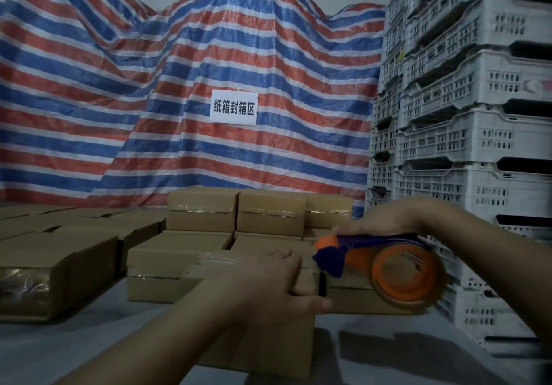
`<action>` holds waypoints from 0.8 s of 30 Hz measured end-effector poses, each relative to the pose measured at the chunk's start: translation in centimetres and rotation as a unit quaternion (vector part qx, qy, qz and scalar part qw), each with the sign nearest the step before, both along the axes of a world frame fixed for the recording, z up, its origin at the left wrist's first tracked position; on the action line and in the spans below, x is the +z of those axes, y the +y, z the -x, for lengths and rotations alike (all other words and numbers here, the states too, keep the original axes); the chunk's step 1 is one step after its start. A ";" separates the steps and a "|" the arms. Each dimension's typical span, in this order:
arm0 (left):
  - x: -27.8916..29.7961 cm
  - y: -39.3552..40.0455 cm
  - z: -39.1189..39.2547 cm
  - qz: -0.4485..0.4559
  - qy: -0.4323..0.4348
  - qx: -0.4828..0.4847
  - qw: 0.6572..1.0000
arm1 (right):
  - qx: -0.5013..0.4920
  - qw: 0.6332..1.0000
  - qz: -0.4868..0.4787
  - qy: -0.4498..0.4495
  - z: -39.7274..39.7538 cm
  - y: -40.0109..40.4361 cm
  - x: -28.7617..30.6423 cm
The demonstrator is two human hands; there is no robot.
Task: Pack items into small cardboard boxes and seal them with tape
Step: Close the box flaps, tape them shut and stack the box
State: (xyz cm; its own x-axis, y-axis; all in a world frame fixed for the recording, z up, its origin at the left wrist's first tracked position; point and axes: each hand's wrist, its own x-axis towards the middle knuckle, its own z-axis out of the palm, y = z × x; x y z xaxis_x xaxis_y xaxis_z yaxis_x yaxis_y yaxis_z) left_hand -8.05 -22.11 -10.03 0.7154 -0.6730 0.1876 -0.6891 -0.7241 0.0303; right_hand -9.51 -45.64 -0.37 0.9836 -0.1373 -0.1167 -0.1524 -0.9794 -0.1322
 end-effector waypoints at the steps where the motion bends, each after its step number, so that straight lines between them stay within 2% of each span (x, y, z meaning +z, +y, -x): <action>1: -0.1 0.0 0.0 0.000 0.003 0.003 1.000 | -0.004 1.000 0.015 -0.002 0.4 -0.5 0.6; 5: -0.4 0.2 -0.1 0.007 -0.015 -0.002 1.000 | -0.040 0.998 0.040 -0.007 2.6 -2.3 2.3; 10: -0.7 0.3 0.0 0.002 -0.032 -0.020 0.999 | -0.038 0.976 0.214 0.006 2.5 0.6 0.1; 13: -0.7 0.2 0.0 -0.020 -0.030 -0.005 0.999 | -0.009 0.966 0.257 -0.032 2.3 3.7 -1.4; 15: -0.8 0.1 -0.1 -0.021 -0.031 -0.003 0.999 | 0.001 0.947 0.313 -0.077 2.7 5.4 -1.3; 18: -0.8 0.1 -0.2 -0.019 -0.026 -0.003 0.999 | -0.009 0.914 0.398 -0.079 2.9 7.1 -1.1; 24: -0.8 0.0 -0.2 -0.013 -0.020 -0.001 1.000 | -0.006 0.878 0.472 -0.083 3.6 9.5 -1.2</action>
State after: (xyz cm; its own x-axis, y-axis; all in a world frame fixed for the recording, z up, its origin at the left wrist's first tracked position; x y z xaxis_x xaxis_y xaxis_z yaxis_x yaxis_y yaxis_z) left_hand -7.86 -22.15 -10.83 0.7058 -0.6800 0.1988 -0.6914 -0.7223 -0.0155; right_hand -13.10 -36.15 -1.52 0.9743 -0.1058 0.1991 -0.2184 -0.6626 0.7164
